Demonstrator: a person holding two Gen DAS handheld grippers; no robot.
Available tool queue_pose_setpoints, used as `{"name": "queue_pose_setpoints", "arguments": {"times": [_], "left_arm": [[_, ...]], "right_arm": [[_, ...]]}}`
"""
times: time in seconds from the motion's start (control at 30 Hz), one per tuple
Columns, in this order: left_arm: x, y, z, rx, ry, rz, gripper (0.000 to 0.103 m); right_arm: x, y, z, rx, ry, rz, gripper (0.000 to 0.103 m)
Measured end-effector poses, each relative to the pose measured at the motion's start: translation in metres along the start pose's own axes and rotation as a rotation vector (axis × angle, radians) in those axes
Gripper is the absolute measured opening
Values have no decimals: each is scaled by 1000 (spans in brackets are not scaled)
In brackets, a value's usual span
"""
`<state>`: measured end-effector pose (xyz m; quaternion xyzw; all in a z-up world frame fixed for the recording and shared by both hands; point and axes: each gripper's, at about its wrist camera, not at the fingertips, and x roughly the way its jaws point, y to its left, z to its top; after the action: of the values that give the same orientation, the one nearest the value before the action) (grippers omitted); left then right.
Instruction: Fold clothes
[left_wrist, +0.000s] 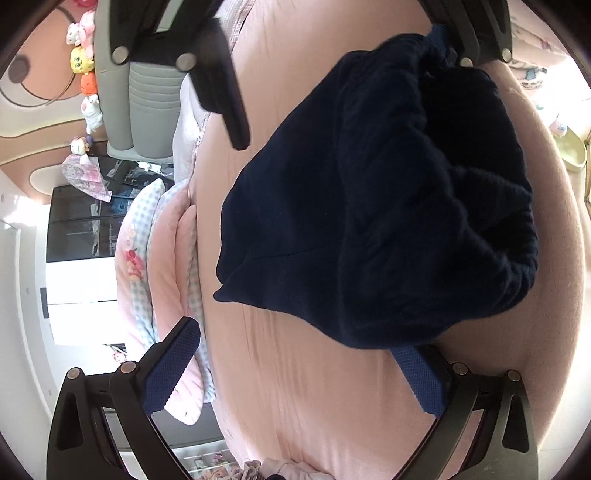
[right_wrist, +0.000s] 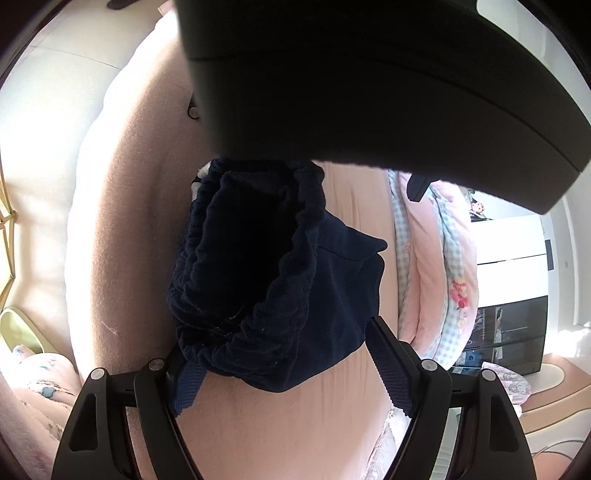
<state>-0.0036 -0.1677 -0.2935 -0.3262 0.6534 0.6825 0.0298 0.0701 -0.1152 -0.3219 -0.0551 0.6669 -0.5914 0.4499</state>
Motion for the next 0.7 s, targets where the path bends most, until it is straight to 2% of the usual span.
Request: {"name": "queue_pose_setpoints", "arguments": {"times": [0.1, 0.27, 0.37, 0.4, 0.43, 0.47, 0.5, 0.53, 0.57, 0.6, 0.7], "left_arm": [[-10, -12, 1, 88, -111, 68, 103], [-20, -21, -3, 153, -211, 96, 103], [-28, -28, -8, 191, -274, 116, 98], [-31, -33, -10, 211, -294, 114, 91], [-35, -37, -13, 231, -313, 112, 77], [-37, -45, -17, 250, -325, 100, 68], [-39, -53, -21, 269, -336, 88, 47], [-41, -61, -25, 288, -347, 76, 19], [-40, -69, -27, 291, -340, 69, 11], [-41, -72, -28, 262, -347, 85, 9], [-40, -53, -25, 128, -325, -38, 8]], "right_arm": [[-2, -1, -3, 17, -3, 21, 73], [-8, 12, -6, -23, -13, -20, 65], [-11, 18, -6, -50, -12, -38, 60], [-12, 20, -6, -58, -14, -46, 58], [-13, 22, -6, -61, -15, -46, 57], [-13, 22, -7, -58, -15, -44, 54], [-14, 22, -8, -48, -16, -36, 53], [-14, 21, -9, -37, -18, -28, 53], [-14, 20, -10, -21, -18, -12, 51], [-14, 18, -11, -5, -17, 5, 48], [-15, 17, -12, 23, -19, 40, 40]]}}
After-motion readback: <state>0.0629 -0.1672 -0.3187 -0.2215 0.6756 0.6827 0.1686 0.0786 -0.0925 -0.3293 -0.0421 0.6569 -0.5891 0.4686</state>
